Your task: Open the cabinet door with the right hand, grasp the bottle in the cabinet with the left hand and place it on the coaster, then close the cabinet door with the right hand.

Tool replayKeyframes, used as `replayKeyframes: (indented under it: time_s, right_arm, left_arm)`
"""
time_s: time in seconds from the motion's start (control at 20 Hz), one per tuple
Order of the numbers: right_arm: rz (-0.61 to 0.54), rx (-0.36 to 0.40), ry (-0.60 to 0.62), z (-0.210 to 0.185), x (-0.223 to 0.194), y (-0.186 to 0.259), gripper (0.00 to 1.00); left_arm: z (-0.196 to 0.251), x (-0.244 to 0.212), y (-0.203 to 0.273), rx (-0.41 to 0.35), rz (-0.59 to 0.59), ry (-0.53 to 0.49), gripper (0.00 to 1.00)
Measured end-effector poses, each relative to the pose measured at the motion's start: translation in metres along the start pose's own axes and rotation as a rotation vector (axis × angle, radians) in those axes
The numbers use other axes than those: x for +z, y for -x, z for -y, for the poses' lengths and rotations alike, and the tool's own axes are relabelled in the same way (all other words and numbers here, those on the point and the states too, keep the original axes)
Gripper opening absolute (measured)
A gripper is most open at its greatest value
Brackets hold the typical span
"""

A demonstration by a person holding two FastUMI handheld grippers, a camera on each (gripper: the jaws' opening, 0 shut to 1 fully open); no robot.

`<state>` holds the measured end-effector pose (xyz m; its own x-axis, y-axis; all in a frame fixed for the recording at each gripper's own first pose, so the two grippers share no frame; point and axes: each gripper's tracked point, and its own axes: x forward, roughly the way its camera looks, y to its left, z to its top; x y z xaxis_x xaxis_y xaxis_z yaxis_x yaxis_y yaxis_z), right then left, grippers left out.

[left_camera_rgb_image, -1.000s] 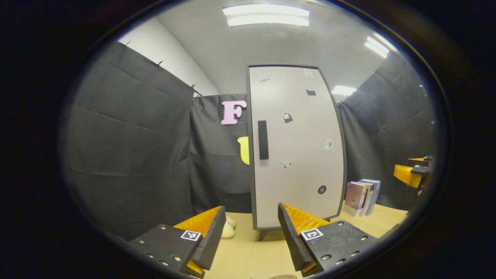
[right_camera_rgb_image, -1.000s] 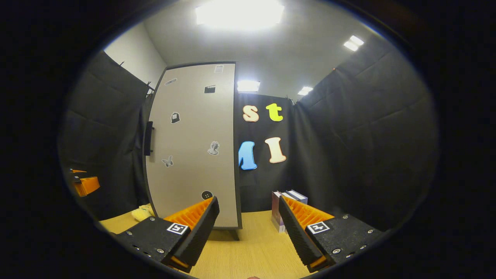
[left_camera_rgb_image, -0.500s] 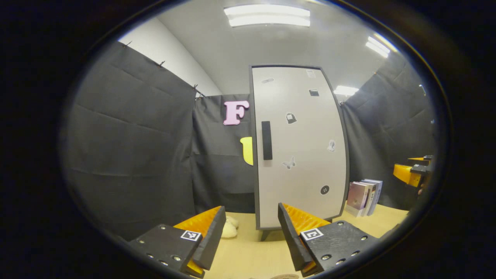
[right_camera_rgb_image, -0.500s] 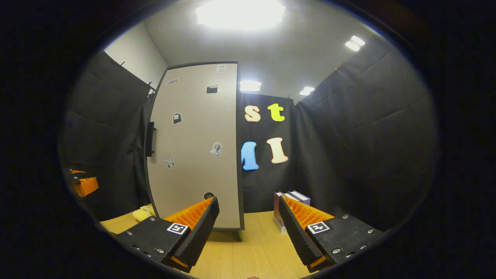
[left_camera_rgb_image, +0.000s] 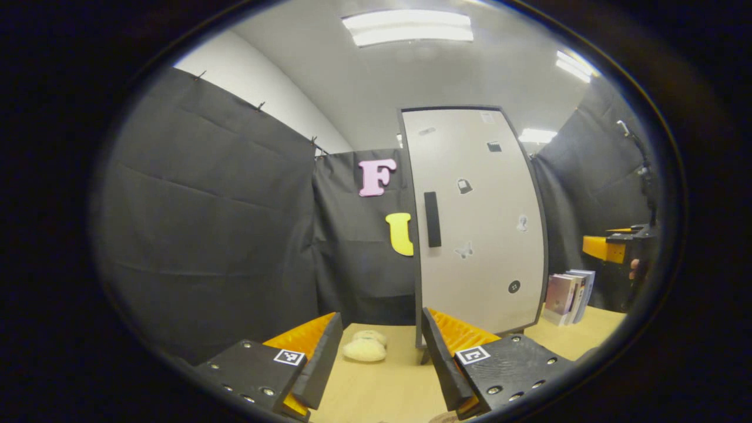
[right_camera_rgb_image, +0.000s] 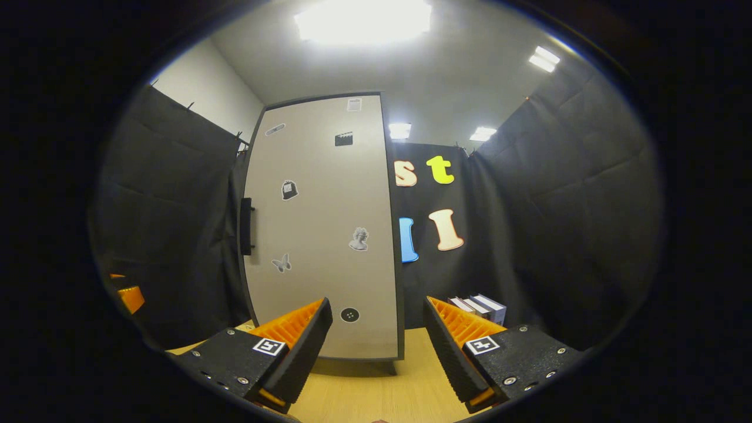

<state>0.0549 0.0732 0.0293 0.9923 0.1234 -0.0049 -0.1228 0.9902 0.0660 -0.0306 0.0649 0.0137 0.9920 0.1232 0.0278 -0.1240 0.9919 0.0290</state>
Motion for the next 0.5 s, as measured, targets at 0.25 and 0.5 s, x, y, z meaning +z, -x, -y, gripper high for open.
replayKeyframes:
  time_s: [0.25,0.5]
  right_arm:
    - [0.019,0.058,-0.002,-0.037,0.012,-0.027,0.95]
    - [0.031,0.125,-0.017,-0.081,0.025,-0.054,0.95]
  left_arm:
    - [-0.035,0.000,0.014,0.066,-0.005,-0.018,0.77]
    - [-0.071,-0.003,0.028,0.134,-0.017,-0.025,0.77]
